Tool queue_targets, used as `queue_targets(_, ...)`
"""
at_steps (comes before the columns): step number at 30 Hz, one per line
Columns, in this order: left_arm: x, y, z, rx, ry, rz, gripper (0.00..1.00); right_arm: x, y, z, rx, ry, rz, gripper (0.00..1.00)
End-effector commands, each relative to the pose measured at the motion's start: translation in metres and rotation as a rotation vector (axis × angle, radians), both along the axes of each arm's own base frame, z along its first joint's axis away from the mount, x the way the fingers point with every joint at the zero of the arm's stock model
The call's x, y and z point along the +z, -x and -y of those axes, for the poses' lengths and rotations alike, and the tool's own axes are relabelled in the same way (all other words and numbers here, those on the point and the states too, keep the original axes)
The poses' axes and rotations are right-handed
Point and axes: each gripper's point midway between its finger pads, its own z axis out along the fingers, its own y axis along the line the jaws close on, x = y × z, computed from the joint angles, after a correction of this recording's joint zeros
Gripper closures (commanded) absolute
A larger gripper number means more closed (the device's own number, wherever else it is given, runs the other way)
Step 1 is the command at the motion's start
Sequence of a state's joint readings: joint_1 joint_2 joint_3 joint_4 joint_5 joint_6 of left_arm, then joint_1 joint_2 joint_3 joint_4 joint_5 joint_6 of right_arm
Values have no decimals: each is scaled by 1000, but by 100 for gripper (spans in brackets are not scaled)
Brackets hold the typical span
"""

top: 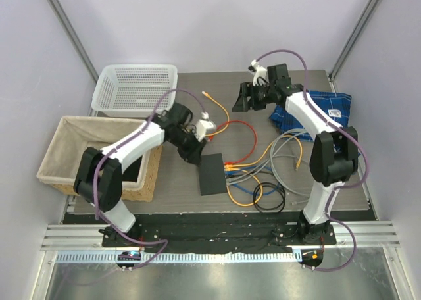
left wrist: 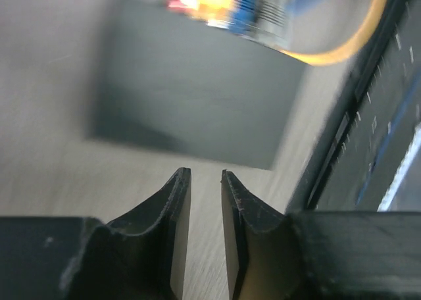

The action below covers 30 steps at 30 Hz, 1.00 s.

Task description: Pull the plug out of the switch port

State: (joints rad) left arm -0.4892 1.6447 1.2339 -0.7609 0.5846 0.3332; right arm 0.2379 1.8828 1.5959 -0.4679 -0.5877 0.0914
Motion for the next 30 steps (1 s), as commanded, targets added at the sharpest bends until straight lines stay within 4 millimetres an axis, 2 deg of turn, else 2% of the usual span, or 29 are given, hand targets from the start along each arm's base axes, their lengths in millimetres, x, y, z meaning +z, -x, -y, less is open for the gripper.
queue_targets(1, -3, 44, 25, -345, 42, 107, 72, -6, 29, 13, -5, 95, 24, 28)
queue_targets(2, -14, 61, 38, -419, 25, 130, 70, 2, 32, 19, -18, 101, 48, 27)
queue_targets(3, -21, 68, 44, -440, 1, 151, 66, 0, 33, 28, -41, 121, 49, 27)
queue_targets(4, -39, 69, 38, -436, -82, 185, 65, -5, 38, 33, -47, 133, 38, 26)
queue_targets(5, -42, 76, 59, -477, -67, 254, 64, 2, 42, 36, -50, 137, 55, 26)
queue_targets(7, -58, 76, 60, -437, -127, 302, 62, 0, 48, 43, -65, 149, 42, 24)
queue_targets(8, -58, 71, 69, -424, -119, 342, 61, 2, 50, 45, -69, 150, 42, 24)
queue_targets(9, -62, 76, 72, -434, -131, 343, 59, 6, 53, 47, -74, 150, 49, 24)
queue_targets(10, -66, 78, 71, -423, -140, 337, 59, 3, 55, 49, -77, 154, 42, 24)
queue_targets(11, -66, 70, 73, -398, -152, 375, 57, 3, 57, 50, -80, 154, 44, 23)
queue_targets(15, -73, 62, 64, -349, -213, 418, 54, 4, 57, 54, -91, 155, 60, 22)
queue_targets(18, -79, 52, 45, -335, -301, 466, 54, 1, 58, 55, -94, 160, 54, 21)
queue_targets(22, -74, 33, 17, -284, -357, 488, 54, -6, 52, 51, -62, 158, 44, 21)
queue_targets(23, -67, 23, 7, -247, -360, 495, 54, -13, 50, 49, -52, 154, 26, 21)
queue_targets(25, -60, 12, 1, -216, -362, 503, 54, -11, 42, 44, -41, 140, 30, 21)
queue_targets(26, -56, 7, -8, -189, -366, 483, 54, -19, 37, 41, -40, 134, 7, 21)
queue_targets(27, -51, 8, -8, -184, -342, 458, 53, -17, 36, 37, -24, 113, 5, 22)
queue_targets(28, -34, 10, 8, -194, -245, 426, 53, -11, 31, 31, -9, 93, 14, 22)
queue_targets(29, -26, 17, 9, -199, -201, 372, 53, -12, 30, 26, 12, 75, 8, 22)
queue_targets(30, -10, 12, 10, -161, -146, 367, 52, -17, 31, 18, 46, 47, -17, 22)
